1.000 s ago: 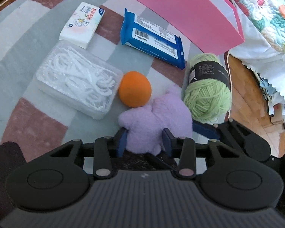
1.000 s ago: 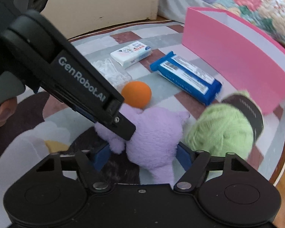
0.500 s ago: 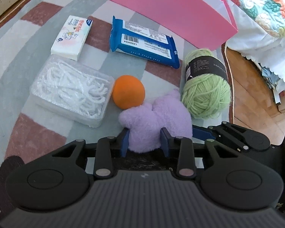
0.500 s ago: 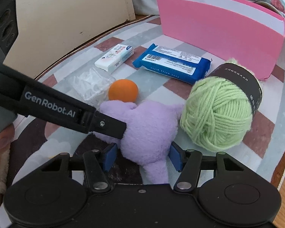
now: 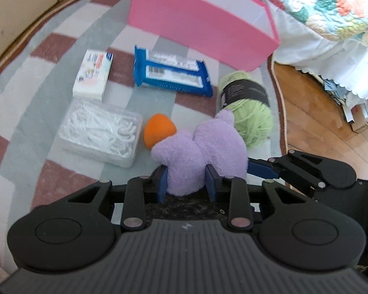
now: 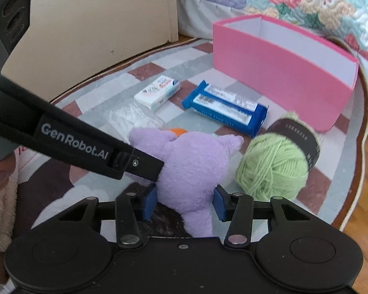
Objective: Organize objects
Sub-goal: 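Lift the lilac plush toy with the left tool and carry it over the pink box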
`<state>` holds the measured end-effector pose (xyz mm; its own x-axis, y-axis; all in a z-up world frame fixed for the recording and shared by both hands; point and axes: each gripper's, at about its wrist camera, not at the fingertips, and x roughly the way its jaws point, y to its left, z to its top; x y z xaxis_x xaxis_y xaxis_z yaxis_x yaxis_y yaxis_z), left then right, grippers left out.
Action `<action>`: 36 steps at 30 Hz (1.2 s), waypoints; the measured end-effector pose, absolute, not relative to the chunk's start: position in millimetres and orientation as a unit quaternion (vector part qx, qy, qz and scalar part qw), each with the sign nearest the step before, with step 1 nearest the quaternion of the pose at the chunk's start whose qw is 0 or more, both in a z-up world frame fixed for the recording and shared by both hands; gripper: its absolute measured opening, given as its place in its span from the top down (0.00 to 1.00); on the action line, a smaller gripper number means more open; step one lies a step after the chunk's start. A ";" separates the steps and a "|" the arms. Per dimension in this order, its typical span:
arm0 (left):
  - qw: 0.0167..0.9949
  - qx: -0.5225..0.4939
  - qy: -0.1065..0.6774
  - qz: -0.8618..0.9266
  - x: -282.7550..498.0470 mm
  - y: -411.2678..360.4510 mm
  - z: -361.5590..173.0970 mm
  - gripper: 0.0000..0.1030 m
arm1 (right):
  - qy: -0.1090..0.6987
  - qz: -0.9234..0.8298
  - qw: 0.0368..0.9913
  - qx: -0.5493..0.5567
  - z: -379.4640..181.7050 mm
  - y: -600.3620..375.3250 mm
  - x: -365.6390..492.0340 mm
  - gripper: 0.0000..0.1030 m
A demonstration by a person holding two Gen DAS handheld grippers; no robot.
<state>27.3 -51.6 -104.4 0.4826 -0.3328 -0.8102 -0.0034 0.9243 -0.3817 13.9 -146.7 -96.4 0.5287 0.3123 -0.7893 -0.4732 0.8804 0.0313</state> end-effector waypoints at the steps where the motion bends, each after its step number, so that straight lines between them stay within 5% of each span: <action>1: 0.847 -0.166 0.495 -0.100 25.5 -51.2 -99.3 0.70 | 0.427 0.223 0.871 -0.096 -92.1 -145.7 12.9 0.49; 36: 0.856 -0.117 0.447 -0.233 121.8 -39.4 60.5 0.70 | 0.399 0.142 0.898 -0.118 70.0 -144.5 86.6 0.51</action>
